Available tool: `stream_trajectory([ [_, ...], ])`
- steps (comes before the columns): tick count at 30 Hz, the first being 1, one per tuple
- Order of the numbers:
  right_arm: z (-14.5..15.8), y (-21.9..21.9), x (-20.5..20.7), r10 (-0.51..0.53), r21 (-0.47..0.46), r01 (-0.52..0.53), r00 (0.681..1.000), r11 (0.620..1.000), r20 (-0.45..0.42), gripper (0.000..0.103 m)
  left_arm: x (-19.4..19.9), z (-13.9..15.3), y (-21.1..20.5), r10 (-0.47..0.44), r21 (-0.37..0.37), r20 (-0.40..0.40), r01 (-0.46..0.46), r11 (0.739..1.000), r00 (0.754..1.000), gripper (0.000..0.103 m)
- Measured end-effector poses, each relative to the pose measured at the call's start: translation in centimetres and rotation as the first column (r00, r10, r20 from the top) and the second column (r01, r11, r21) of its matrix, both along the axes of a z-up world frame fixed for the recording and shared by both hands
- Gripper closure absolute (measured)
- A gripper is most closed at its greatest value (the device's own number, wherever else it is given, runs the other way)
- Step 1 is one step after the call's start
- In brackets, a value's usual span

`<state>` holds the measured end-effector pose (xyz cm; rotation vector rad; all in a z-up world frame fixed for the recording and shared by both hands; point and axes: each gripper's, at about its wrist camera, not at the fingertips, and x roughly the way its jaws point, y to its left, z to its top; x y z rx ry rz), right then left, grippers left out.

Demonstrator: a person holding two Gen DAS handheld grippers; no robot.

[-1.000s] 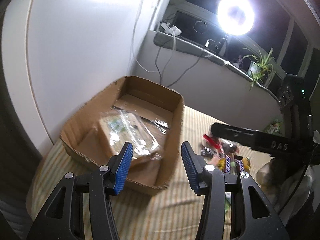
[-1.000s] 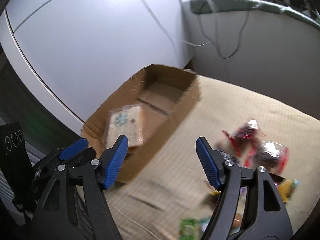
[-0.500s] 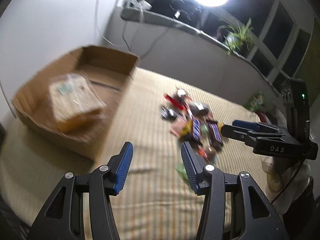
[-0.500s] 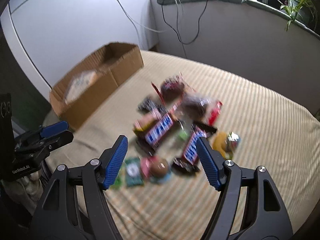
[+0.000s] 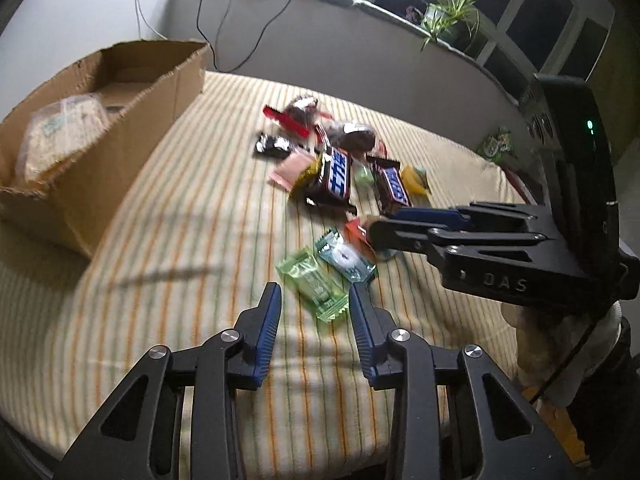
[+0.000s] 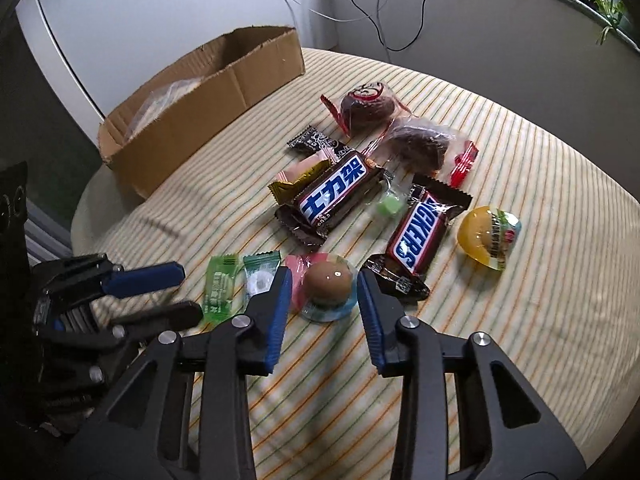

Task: Organize snacks
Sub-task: 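Grasp the green mint pack with the left tool while the right tool grasps the chocolate egg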

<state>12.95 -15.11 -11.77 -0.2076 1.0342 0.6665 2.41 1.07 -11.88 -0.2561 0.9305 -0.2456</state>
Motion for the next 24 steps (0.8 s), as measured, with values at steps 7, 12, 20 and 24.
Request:
stream_trajectory([
  [7,-0.7,0.8,0.2,0.013,-0.051,-0.012,0.999,0.999,0.029,0.068,1.0,-0.6,-1.5,0.001,0.078,0.002,-0.001,0.997,1.000,0.069],
  [12,-1.2,1.2,0.3,0.027,-0.080,-0.024,0.999,0.996,0.043,0.068,1.4,-1.1,-2.9,-0.033,0.201,0.029,0.026,0.979,0.999,0.070],
  [20,-1.2,1.6,0.2,0.044,-0.095,-0.038,0.997,0.995,0.060,0.070,1.4,-1.8,-3.1,-0.056,0.276,0.072,0.034,0.960,0.996,0.086],
  [24,-1.1,1.6,0.1,0.043,-0.099,-0.036,0.997,0.994,0.064,0.071,1.4,-1.9,-2.2,-0.055,0.252,0.075,0.034,0.967,0.996,0.095],
])
